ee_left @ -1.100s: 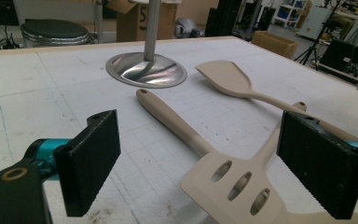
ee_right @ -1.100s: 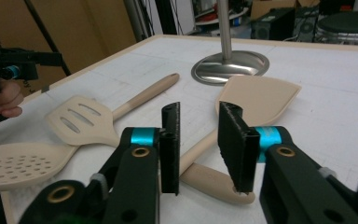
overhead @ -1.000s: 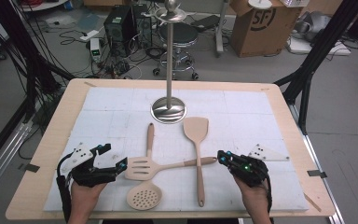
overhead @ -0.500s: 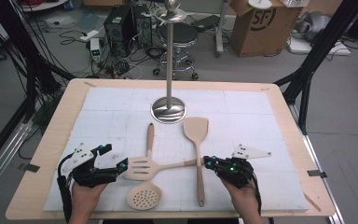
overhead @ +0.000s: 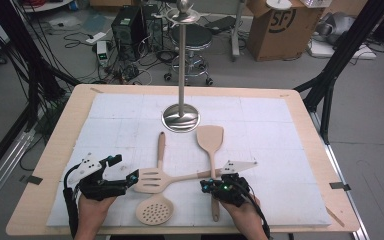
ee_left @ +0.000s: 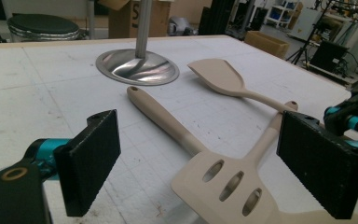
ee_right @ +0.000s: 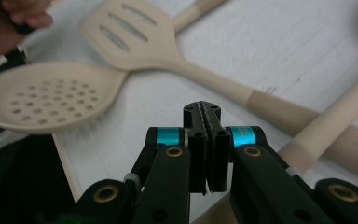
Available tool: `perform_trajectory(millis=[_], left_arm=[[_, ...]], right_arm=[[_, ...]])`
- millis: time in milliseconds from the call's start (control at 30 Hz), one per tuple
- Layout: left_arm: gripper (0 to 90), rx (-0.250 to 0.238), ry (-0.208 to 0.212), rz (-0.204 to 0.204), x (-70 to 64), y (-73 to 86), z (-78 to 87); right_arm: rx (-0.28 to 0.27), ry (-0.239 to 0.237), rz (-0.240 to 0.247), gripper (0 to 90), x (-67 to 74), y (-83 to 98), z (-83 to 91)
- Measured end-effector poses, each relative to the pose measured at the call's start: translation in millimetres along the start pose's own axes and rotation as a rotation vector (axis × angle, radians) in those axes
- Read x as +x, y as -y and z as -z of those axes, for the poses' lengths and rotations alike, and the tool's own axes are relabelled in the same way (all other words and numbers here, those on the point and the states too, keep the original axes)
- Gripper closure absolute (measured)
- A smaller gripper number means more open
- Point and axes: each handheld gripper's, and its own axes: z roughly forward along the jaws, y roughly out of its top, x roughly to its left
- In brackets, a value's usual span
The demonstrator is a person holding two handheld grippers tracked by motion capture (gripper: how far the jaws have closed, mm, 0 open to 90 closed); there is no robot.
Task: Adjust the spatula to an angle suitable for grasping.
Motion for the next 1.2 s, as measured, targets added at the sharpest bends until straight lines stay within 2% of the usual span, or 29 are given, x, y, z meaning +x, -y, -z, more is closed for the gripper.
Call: perform_trajectory(millis=[33, 67, 133, 233, 300, 367, 600, 633, 767, 833, 900, 933, 1033, 1200], left_arm=[[14.0, -0.001, 0.002, -0.002, -0.1, 0.0, -0.2], [14.0, -0.003, 0.003, 0.001, -0.4, 0.1, -0.6], [14.0, 0.000, 0.000, -0.001, 0.2, -0.1, -0.2], [14.0, -0.006, 0.006, 0.003, 0.6, -0.1, 0.0], [14.0, -0.006, 0.007, 0.004, 0.6, -0.2, 0.0], [14.0, -0.007, 0.009, 0.003, 0.3, -0.2, -0.2], [14.0, -0.001, 0.008, 0.000, 0.1, -0.2, -0.3], [14.0, -0.001, 0.008, 0.000, 0.2, -0.2, -0.3], [14.0, 0.002, 0.007, 0.001, 0.1, 0.0, -0.4], [14.0, 0.002, 0.008, 0.001, 0.0, 0.0, -0.6], [14.0, 0.002, 0.009, 0.001, 0.2, 0.0, -0.6], [14.0, 0.002, 0.009, 0.002, 0.3, 0.0, -0.6], [14.0, 0.002, 0.010, 0.004, 0.2, 0.0, -1.1], [14.0, 0.000, 0.009, 0.003, 0.0, -0.1, -1.2]], right_arm=[[0.037, 0.005, -0.009, 89.4, 0.2, 1.4, -5.2], [0.037, 0.005, -0.009, 89.4, 0.2, 1.4, -5.2], [0.077, 0.011, -0.034, 89.4, -3.0, 3.4, -7.2], [0.085, 0.034, -0.055, 89.4, -7.0, 2.8, -2.6], [0.087, 0.031, -0.069, 89.4, -9.4, 3.0, -0.7], [0.079, 0.026, -0.108, 89.4, -18.6, 3.8, 5.1], [0.087, 0.052, -0.135, 89.4, -31.5, 3.7, 15.2], [0.100, 0.073, -0.130, 89.4, -34.1, 2.5, 17.0], [0.117, 0.094, -0.132, 89.5, -36.9, 0.0, 19.0], [0.141, 0.129, -0.131, 89.6, -41.6, -0.4, 20.4], [0.138, 0.137, -0.133, 89.6, -43.8, -0.5, 21.7], [0.135, 0.154, -0.156, 89.6, -48.0, -1.3, 25.0], [0.109, 0.131, -0.187, 89.6, -57.3, -1.3, 27.2], [0.105, 0.144, -0.189, 89.6, -62.3, -4.4, 25.7]])
